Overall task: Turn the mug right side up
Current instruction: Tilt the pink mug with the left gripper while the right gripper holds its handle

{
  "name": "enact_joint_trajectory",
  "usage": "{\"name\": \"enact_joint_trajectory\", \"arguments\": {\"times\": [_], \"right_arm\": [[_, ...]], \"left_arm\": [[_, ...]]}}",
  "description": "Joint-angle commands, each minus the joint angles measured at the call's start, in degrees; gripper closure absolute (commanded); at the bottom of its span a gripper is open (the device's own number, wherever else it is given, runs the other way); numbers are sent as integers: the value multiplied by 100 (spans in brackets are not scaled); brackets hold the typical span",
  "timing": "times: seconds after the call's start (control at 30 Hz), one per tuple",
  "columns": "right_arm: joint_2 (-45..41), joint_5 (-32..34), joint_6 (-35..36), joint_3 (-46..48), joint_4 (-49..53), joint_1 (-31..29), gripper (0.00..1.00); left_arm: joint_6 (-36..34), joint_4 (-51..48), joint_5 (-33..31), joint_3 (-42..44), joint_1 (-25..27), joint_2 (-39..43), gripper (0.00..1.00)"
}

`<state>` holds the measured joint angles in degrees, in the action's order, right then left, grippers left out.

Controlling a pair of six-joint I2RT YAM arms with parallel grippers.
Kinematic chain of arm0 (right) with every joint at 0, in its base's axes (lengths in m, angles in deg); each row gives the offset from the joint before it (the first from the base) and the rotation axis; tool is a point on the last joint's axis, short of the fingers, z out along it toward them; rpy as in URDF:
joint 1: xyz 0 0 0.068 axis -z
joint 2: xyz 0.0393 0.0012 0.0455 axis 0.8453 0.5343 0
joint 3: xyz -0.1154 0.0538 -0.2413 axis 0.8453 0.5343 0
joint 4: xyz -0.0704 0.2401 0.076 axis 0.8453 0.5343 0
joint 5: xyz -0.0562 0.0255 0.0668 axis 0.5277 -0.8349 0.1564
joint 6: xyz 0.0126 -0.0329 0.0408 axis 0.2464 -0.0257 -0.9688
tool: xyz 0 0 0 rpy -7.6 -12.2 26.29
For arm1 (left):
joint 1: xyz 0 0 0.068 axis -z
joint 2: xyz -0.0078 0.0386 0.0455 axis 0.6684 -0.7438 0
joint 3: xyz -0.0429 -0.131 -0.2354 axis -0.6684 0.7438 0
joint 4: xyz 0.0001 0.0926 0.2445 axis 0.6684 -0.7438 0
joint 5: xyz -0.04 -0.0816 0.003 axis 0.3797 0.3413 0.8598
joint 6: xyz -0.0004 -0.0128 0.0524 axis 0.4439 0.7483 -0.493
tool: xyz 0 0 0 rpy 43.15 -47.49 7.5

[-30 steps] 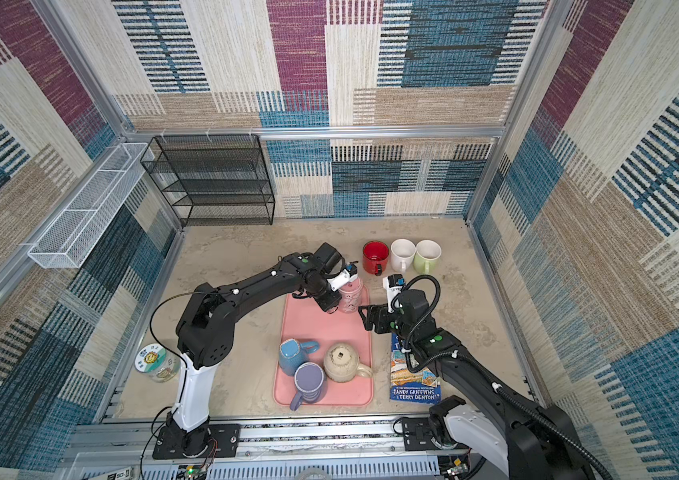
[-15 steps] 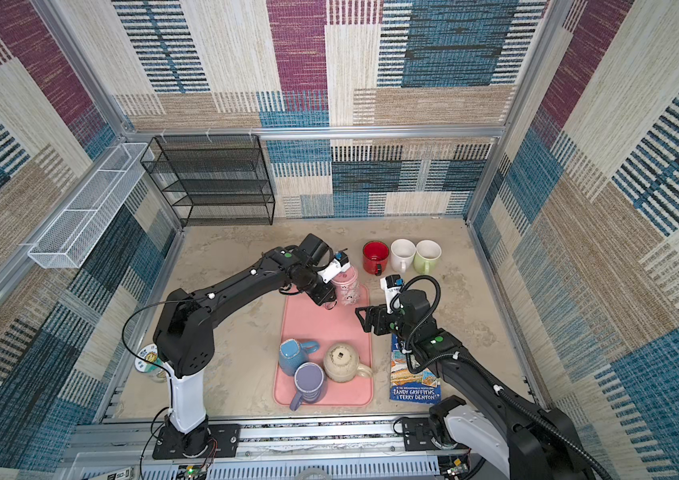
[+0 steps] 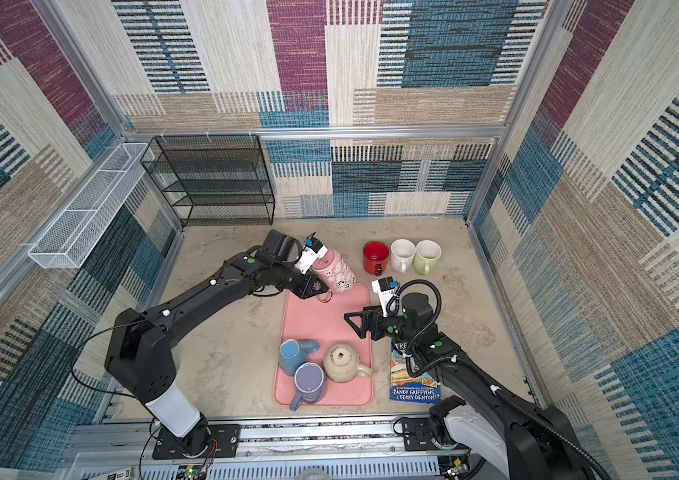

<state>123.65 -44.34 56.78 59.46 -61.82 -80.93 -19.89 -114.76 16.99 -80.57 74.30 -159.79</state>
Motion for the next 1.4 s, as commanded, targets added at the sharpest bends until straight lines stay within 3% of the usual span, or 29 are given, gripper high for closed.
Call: {"name": "enact_joint_trajectory", "arguments": {"times": [0.0, 0.33, 0.5, 0.63, 0.93, 1.07, 1.2, 1.37], "right_arm": [[212, -875, -659, 104, -1392, 26, 11], [1637, -1704, -2497, 181, -4804, 25, 11], [2218, -1820, -3115, -67, -5887, 26, 20], [2435, -1763, -3283, -333, -6163, 24, 30], [3201, -1881, -3681, -950, -6629, 50, 41], [3545, -1933, -3991, -1104, -7119, 86, 40], [3808, -1935, -4104, -1352, -7209, 97, 32], [4184, -1916, -4573, -1684, -7732, 90, 37]], "left_arm": [[769, 1469, 923, 383, -238, 336, 100], [2261, 3608, 1935, 1350, -726, 890, 100], [2855, 4312, 2179, 1497, -779, 908, 100], [3254, 4882, 2241, 1687, -777, 941, 100], [3690, 5516, 2323, 1820, -778, 953, 100], [3874, 5706, 2364, 1824, -775, 932, 100], [3943, 5832, 2371, 1867, -779, 925, 100], [4221, 6432, 2358, 2051, -772, 892, 100]]}}
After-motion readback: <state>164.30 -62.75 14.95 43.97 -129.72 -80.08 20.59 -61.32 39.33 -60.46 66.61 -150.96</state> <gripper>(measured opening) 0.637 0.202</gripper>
